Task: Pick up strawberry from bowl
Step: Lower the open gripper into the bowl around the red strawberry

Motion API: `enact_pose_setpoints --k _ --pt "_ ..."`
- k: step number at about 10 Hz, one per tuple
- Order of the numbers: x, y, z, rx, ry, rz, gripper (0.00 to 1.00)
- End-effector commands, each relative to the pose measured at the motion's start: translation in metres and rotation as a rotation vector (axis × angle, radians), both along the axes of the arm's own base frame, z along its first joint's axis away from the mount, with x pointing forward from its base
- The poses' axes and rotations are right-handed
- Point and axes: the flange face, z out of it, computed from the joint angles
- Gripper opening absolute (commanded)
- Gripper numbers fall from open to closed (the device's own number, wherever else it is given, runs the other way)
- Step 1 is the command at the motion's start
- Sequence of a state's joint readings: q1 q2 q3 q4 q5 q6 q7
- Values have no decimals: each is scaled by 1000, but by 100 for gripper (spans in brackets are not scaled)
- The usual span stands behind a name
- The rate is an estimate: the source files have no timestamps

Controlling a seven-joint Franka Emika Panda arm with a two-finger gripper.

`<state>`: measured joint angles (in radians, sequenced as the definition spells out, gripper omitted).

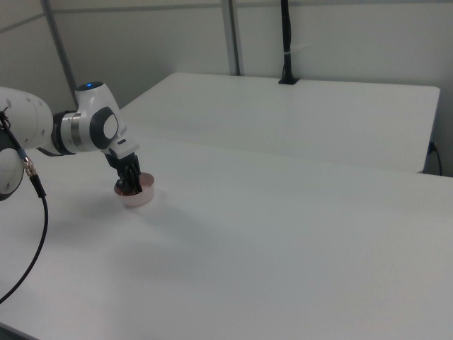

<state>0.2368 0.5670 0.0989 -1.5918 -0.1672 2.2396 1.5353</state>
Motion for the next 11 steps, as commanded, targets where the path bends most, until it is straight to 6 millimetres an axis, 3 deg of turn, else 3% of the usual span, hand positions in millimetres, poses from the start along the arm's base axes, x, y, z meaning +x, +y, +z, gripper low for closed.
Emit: enact_pose_setpoints --k 1,4,5,6,7,11 --pt "0 1 7 -6 -13 6 27" --pt "0 1 11 -2 -18 5 21" --pt "-1 3 9 -3 -13 15 53" --pt "-2 6 8 -9 -10 54 74" --pt "-3 6 9 -14 -5 85 81" --pt "-6 12 5 -19 5 154 78"
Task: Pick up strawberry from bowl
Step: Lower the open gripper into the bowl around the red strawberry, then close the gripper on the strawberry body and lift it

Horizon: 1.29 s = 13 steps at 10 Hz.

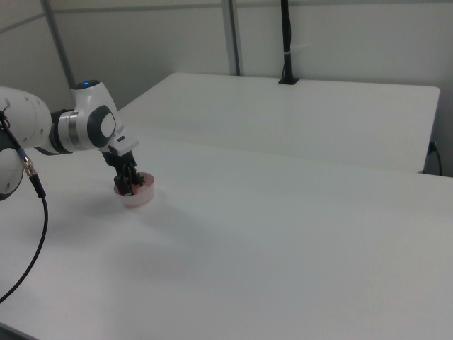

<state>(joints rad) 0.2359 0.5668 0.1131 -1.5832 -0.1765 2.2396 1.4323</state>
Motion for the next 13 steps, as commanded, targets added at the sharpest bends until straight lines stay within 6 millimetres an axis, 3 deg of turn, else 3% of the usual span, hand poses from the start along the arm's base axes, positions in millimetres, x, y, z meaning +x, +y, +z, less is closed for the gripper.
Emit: enact_pose_setpoints --k 1,3,5,10,13 --pt "-6 6 1 -12 7 41 62" --pt "-5 4 1 -13 3 40 30" --pt "-4 3 3 -13 0 41 20" --pt "-2 -4 18 -16 -19 47 16" --pt "0 -7 38 -10 -46 42 16"
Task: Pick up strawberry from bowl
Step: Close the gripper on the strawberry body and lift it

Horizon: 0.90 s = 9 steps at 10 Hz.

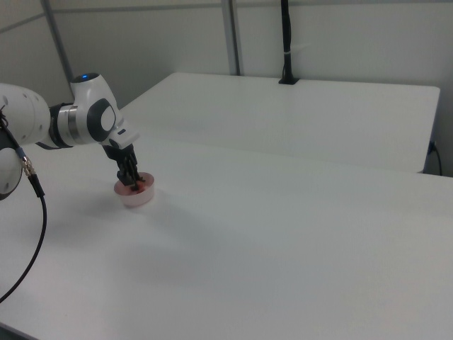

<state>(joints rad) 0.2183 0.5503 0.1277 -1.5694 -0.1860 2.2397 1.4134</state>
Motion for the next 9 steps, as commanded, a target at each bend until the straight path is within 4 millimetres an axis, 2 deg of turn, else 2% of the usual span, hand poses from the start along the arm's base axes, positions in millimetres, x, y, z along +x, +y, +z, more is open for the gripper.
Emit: enact_pose_setpoints --k 1,5,9 --pt "-5 -3 28 -13 -27 32 15" --pt "-6 0 34 -8 -34 36 12" --pt "-15 -6 72 -23 -32 73 11"
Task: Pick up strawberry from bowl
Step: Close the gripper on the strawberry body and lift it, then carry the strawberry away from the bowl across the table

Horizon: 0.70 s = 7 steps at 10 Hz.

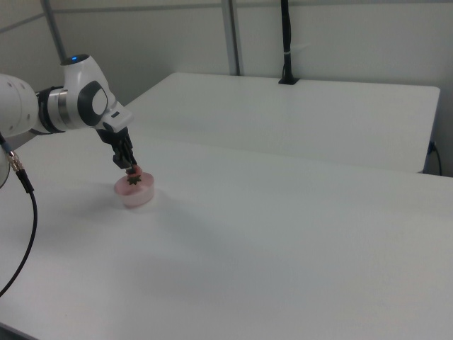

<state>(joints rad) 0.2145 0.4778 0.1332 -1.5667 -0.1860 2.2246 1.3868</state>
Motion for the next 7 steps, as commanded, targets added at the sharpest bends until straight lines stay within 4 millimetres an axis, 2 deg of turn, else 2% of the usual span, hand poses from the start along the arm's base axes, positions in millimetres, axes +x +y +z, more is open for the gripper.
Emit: enact_pose_setpoints --k 1,2,4,6,7 --pt "-14 -17 36 -42 26 58 10" --pt "-15 -27 47 -50 27 71 8" --pt "-15 -50 56 -69 46 83 8" --pt "-23 -90 56 -110 106 157 8" --pt "-23 -131 55 -131 129 211 8"
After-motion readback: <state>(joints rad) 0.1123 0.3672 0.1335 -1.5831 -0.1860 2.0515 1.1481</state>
